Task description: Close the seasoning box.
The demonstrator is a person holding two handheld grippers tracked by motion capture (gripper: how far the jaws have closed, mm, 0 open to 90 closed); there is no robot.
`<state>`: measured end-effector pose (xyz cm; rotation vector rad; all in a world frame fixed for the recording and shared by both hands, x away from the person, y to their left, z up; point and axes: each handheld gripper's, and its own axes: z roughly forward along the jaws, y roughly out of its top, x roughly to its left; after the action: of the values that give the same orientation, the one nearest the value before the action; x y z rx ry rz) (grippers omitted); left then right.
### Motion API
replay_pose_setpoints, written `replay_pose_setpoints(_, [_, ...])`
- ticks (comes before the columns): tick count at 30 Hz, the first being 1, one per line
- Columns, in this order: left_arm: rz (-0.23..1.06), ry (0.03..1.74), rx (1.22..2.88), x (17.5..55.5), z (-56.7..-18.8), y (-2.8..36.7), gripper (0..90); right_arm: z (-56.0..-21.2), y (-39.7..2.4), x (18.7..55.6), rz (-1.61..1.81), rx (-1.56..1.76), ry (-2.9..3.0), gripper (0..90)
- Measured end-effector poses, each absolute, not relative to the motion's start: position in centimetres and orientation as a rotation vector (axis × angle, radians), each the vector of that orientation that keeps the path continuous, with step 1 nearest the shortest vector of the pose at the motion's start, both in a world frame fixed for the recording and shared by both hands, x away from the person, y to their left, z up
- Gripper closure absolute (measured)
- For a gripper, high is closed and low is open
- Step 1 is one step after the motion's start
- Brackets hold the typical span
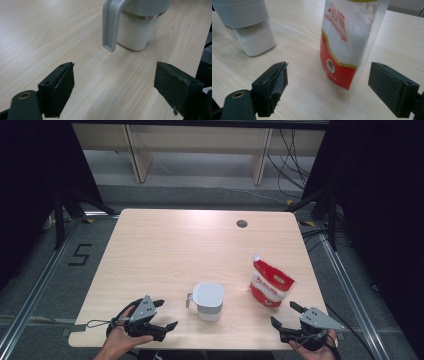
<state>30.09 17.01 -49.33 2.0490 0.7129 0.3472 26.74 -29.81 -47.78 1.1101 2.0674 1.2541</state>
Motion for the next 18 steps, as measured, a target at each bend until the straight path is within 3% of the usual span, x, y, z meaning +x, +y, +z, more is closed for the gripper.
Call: replay_pose_setpoints(18, [0.355,0.69,2.077,29.9,-49.63,16.98,16.2,-48.5,-29.65,26.52,1.199,1.077,2.128,16.2])
